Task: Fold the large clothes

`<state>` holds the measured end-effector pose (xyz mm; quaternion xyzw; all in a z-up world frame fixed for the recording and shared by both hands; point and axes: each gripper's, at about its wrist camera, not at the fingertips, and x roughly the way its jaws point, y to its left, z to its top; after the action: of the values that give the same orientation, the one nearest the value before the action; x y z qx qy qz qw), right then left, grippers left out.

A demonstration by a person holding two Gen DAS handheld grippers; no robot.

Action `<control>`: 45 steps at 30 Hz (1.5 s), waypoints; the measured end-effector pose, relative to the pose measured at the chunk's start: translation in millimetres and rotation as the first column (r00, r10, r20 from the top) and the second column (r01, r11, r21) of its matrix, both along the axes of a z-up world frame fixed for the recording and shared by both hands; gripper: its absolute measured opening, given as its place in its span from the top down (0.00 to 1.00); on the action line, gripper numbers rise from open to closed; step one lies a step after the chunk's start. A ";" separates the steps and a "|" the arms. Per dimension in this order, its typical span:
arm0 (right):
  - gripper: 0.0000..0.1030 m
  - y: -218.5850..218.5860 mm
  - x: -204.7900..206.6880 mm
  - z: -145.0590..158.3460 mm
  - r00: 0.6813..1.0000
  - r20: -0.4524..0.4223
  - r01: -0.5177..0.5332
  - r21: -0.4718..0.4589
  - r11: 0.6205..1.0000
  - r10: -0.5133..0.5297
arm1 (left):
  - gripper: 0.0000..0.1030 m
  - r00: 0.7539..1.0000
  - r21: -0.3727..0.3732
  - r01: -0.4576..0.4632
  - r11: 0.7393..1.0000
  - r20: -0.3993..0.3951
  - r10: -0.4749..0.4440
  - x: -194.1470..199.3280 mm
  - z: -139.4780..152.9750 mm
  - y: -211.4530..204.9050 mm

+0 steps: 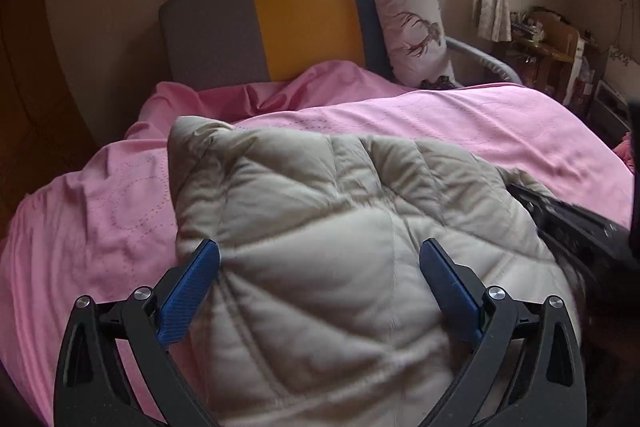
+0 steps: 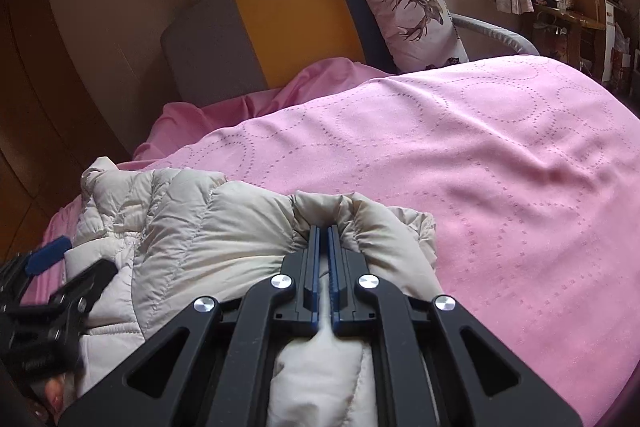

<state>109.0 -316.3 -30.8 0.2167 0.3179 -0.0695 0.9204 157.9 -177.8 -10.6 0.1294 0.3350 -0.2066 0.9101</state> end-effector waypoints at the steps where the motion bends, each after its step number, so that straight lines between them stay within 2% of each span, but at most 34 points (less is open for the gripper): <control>1: 0.83 2.4 -4.7 6.9 1.000 0.021 -0.020 0.001 1.000 0.020 | 0.04 1.000 -0.004 0.001 1.000 0.014 -0.001 -13.5 0.4 7.1; 2: 0.59 6.9 -11.5 15.3 0.998 0.049 -0.043 -0.013 0.999 0.044 | 0.04 1.000 -0.008 0.002 1.000 0.022 -0.002 -25.0 0.2 13.0; 3: 0.23 14.2 -18.8 24.4 0.996 0.070 -0.054 -0.045 0.998 0.057 | 0.04 1.000 -0.019 0.005 1.000 0.031 -0.005 -39.5 -0.7 19.6; 4: 0.11 22.6 -26.5 32.7 0.994 0.082 -0.060 -0.093 0.994 0.068 | 0.04 0.999 -0.023 0.002 1.000 0.040 -0.001 -45.9 -3.0 24.2; 6: 0.12 42.3 -37.9 43.5 0.992 0.077 -0.085 -0.208 0.974 0.103 | 0.04 0.998 -0.031 -0.013 0.999 0.063 0.015 -56.2 -7.7 27.1; 9: 0.12 56.4 -45.7 36.8 0.995 0.023 -0.086 -0.281 0.956 0.097 | 0.04 0.999 -0.042 -0.026 0.999 0.041 0.028 -50.8 -16.0 22.5; 13: 0.11 44.2 -52.8 10.6 1.000 -0.002 -0.010 -0.256 0.967 0.010 | 0.04 0.999 -0.006 0.023 1.000 0.026 -0.023 -47.6 -32.4 7.9; 17: 0.11 37.5 -53.7 -4.8 1.000 0.004 0.007 -0.224 0.975 -0.006 | 0.04 0.998 0.023 0.056 0.998 0.009 -0.056 -42.0 -38.0 -1.3; 20: 0.10 35.8 -54.5 1.2 1.000 -0.017 -0.025 -0.194 0.981 0.022 | 0.04 0.997 -0.019 0.074 0.997 -0.006 -0.074 -42.6 -31.2 10.3; 23: 0.06 29.9 -61.6 15.2 0.997 -0.032 -0.068 -0.151 0.986 0.064 | 0.04 0.998 -0.113 0.049 0.992 -0.031 -0.053 -47.2 -22.2 35.1; 24: 0.02 29.5 -65.6 19.2 0.997 -0.033 -0.071 -0.146 0.987 0.067 | 0.04 0.998 -0.165 0.031 0.986 -0.055 -0.041 -47.5 -20.8 45.8; 26: 0.02 28.6 -74.9 25.3 0.997 -0.035 -0.076 -0.115 0.990 0.073 | 0.04 0.994 -0.246 -0.010 0.969 -0.112 -0.018 -45.5 -20.4 62.2; 29: 0.02 27.7 -85.2 30.6 0.996 -0.047 -0.085 -0.070 0.994 0.082 | 0.04 0.976 -0.359 -0.076 0.930 -0.218 -0.004 -39.2 -24.6 86.2; 35: 0.02 20.2 -90.9 30.0 0.993 -0.092 -0.078 0.008 0.997 0.078 | 0.04 0.946 -0.450 -0.112 0.886 -0.321 -0.044 -40.3 -34.3 101.9; 39: 0.02 15.3 -91.4 23.2 0.988 -0.119 -0.092 0.042 0.995 0.096 | 0.04 0.930 -0.476 -0.073 0.876 -0.350 -0.112 -43.4 -41.1 102.3; 45: 0.02 8.8 -84.4 11.2 0.980 -0.149 -0.119 0.097 0.988 0.132 | 0.04 0.907 -0.486 -0.043 0.873 -0.385 -0.169 -42.3 -45.6 101.3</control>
<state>24.6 -307.5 -19.7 0.2305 0.4042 -0.0138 0.8850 115.6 -76.5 -56.3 -0.1380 0.4537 -0.3367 0.8135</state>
